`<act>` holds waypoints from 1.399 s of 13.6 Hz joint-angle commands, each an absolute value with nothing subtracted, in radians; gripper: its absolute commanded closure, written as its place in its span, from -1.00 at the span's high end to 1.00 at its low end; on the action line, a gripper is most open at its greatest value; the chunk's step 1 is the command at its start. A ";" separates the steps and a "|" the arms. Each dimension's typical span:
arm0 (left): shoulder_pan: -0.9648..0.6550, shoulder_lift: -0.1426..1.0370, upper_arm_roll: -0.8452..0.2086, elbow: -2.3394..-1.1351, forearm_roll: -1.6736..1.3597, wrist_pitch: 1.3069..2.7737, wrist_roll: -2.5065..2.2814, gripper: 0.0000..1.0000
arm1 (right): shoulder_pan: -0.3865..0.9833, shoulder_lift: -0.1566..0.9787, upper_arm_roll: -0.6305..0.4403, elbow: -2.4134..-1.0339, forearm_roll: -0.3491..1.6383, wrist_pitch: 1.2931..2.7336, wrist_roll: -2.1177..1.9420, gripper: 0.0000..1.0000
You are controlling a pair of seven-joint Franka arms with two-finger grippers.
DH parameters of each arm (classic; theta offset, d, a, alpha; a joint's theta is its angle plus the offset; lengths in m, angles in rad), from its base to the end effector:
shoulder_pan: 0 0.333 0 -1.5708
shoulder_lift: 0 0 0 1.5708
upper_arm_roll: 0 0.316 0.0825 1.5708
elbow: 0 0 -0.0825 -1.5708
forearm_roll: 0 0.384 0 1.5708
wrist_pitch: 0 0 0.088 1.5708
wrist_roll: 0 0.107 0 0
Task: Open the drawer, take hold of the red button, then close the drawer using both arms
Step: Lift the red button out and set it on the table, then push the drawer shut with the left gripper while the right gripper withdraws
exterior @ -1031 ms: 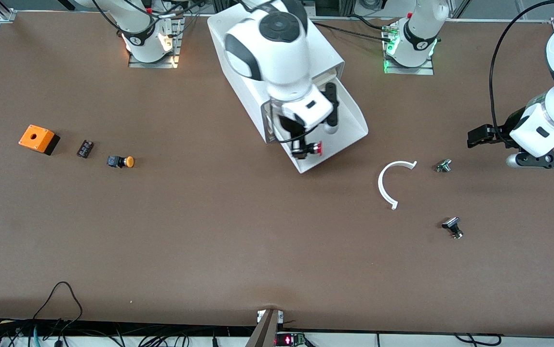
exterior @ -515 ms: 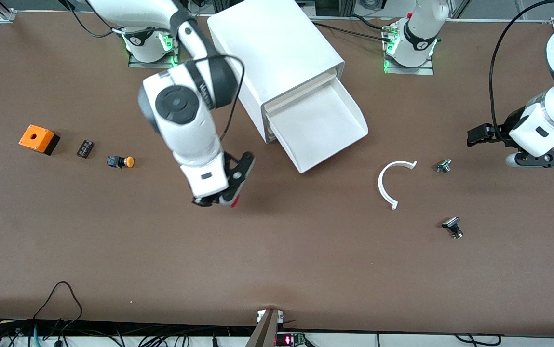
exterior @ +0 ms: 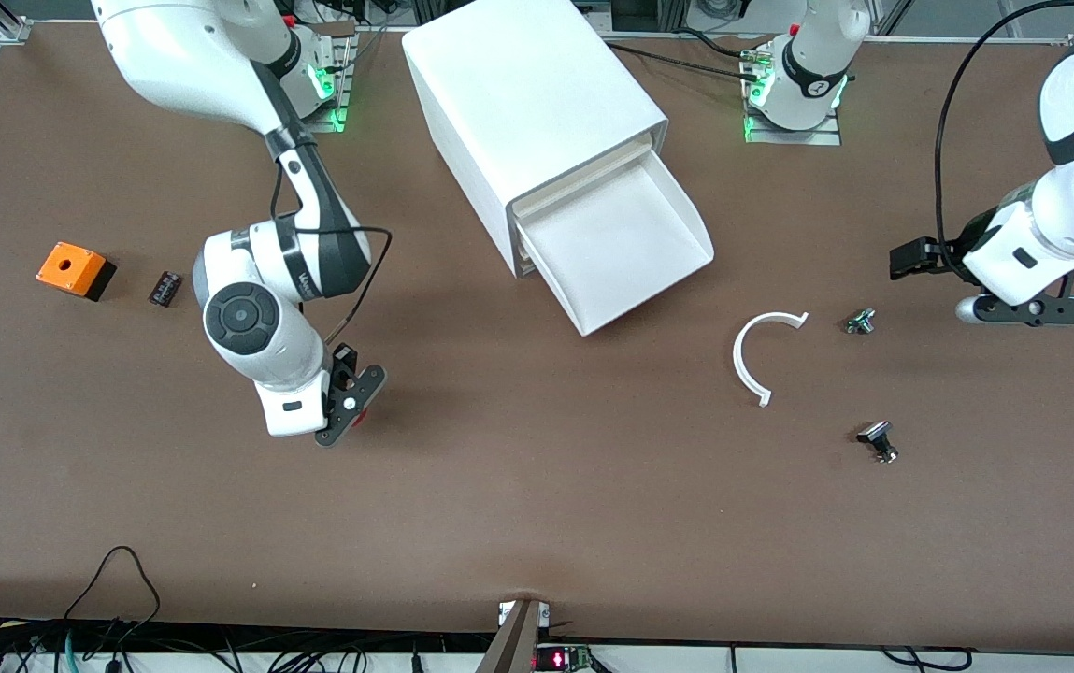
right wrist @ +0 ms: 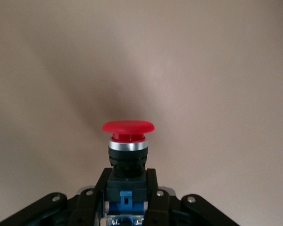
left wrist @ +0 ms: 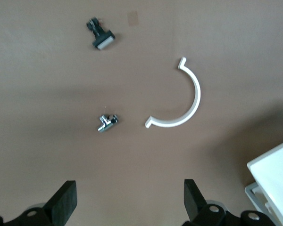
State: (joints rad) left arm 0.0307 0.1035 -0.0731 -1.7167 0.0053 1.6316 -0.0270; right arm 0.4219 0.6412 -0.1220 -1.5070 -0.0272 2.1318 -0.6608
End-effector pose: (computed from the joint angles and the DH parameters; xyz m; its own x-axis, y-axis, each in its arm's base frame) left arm 0.5731 -0.0223 0.5025 0.9822 -0.0160 -0.1872 -0.0168 -0.9999 -0.0027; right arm 0.6728 0.2214 0.2907 0.5419 0.8376 -0.0697 0.8403 -0.5380 0.0668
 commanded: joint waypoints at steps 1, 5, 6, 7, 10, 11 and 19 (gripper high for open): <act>0.021 0.121 -0.081 -1.671 0.035 1.568 -0.048 1.00 | 0.385 0.589 -0.103 -1.696 -0.029 2.242 -0.733 -0.57; 0.028 0.106 -0.083 -1.692 0.012 1.606 -0.128 1.00 | 0.368 0.562 -0.101 -1.877 -0.031 2.347 -0.826 -0.57; 0.022 0.097 -0.084 -1.713 -0.003 1.623 -0.191 1.00 | 0.356 0.528 -0.101 -1.937 -0.029 2.371 -0.868 -0.50; 0.015 0.095 -0.100 -1.733 -0.008 1.652 -0.236 1.00 | 0.350 0.491 -0.100 -1.978 -0.029 2.375 -0.880 -0.13; 0.011 0.089 -0.143 -1.827 -0.009 1.761 -0.351 1.00 | 0.336 0.425 -0.100 -1.962 -0.022 2.304 -0.902 1.00; -0.006 0.092 -0.152 -1.850 -0.009 1.796 -0.406 1.00 | 0.336 0.408 -0.100 -1.935 -0.020 2.296 -0.905 1.00; -0.043 0.153 -0.296 -1.992 0.000 2.089 -0.759 1.00 | 0.327 0.364 -0.103 -1.634 0.021 2.114 -0.856 1.00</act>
State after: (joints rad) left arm -0.0436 0.1437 -0.2793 -1.9507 -0.0009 2.0124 -0.7053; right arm 0.3490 0.3574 -0.1156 -1.7054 -0.0016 2.1675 -0.8690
